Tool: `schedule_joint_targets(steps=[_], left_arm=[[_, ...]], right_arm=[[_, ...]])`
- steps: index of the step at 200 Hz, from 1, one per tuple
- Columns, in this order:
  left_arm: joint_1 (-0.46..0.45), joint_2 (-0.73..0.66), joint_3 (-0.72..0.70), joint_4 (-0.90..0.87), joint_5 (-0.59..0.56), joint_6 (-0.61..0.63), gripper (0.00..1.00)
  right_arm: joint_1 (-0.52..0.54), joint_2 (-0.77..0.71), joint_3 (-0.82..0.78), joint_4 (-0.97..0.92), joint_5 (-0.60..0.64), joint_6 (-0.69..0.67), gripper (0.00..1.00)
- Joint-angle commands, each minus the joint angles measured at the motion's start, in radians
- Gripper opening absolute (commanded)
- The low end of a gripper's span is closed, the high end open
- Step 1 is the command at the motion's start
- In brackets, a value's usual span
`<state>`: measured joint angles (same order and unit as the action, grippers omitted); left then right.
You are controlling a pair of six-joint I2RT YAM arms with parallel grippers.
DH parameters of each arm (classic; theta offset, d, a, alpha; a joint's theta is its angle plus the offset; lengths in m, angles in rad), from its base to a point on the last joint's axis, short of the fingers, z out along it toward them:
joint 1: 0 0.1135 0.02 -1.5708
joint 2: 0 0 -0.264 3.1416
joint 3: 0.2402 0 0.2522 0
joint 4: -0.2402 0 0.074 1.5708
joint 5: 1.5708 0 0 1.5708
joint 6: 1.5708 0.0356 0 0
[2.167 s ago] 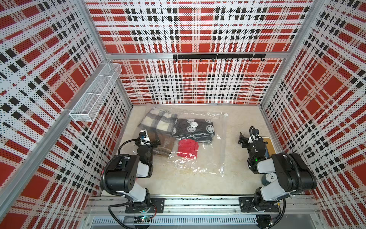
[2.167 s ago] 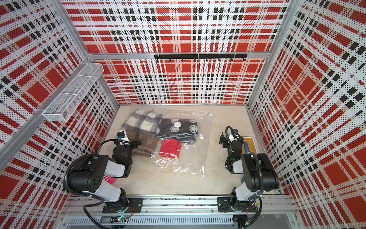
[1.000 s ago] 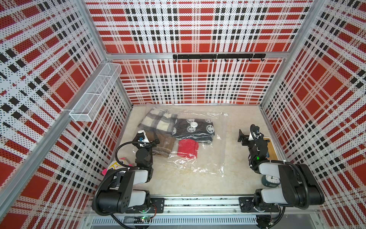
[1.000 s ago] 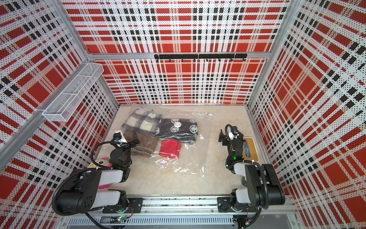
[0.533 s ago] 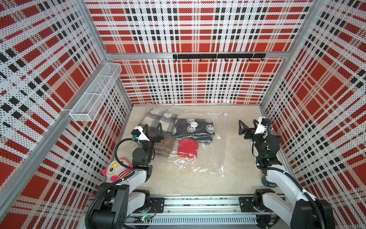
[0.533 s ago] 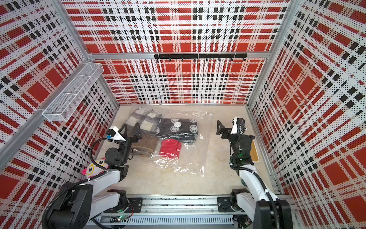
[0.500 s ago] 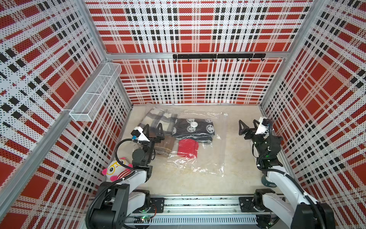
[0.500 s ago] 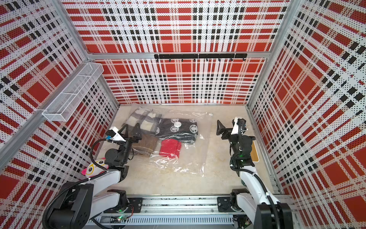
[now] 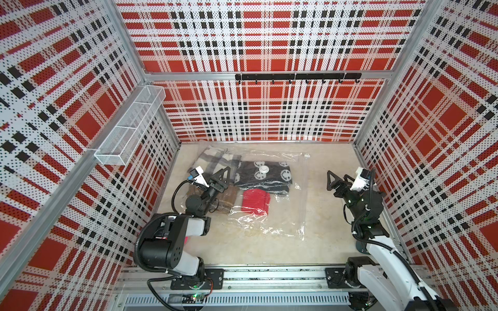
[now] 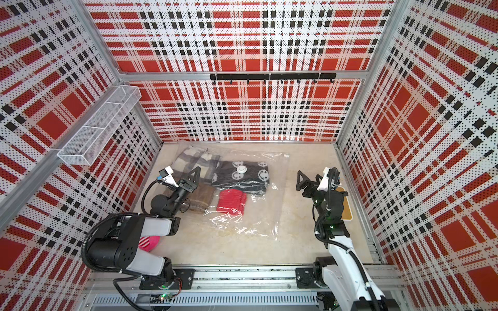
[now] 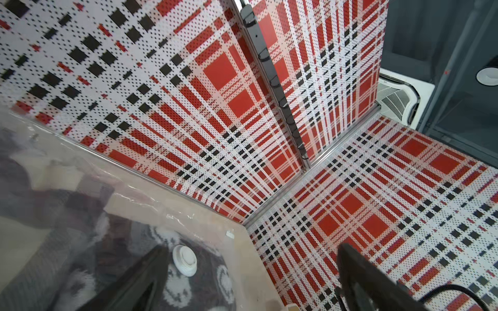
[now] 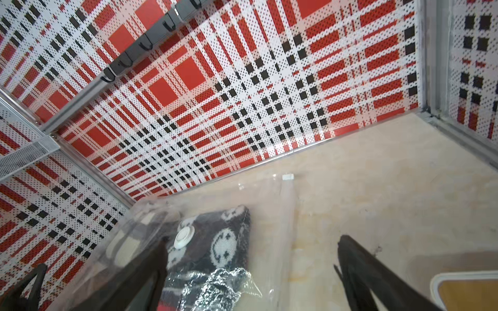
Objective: Take the scarf out of the vacuum bag
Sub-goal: Open the vacuum bag at the center of the board.
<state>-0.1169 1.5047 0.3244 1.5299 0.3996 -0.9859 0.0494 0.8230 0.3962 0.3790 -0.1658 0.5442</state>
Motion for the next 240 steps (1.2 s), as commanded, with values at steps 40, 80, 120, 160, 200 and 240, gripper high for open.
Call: schedule_joint_targets(steps=[40,80,120,160,200,240], left_arm=[[-0.292,-0.192,0.160,-0.559,-0.367,0.460,0.98],[-0.497,-0.109,0.336,-0.820,-0.614,0.594,0.98],[-0.660,0.043,0.513,-0.992,-0.736,0.685,0.93],[-0.810,0.264,0.747,-1.193,-0.823,0.743,0.90],[-0.882,0.453,0.926,-1.312,-0.847,0.741,0.87],[-0.924,0.614,1.090,-1.427,-0.858,0.729,0.83]], right_arm=[[0.001,0.073,0.053,-0.025,-0.087,-0.030,1.00],[0.003,0.079,0.065,-0.053,-0.079,-0.030,1.00],[0.000,0.081,0.069,-0.109,0.020,-0.026,1.00],[-0.013,0.118,0.071,-0.114,0.031,-0.014,1.00],[-0.018,0.127,0.062,-0.118,0.053,-0.009,1.00],[-0.020,0.126,0.051,-0.115,0.061,-0.004,1.00]])
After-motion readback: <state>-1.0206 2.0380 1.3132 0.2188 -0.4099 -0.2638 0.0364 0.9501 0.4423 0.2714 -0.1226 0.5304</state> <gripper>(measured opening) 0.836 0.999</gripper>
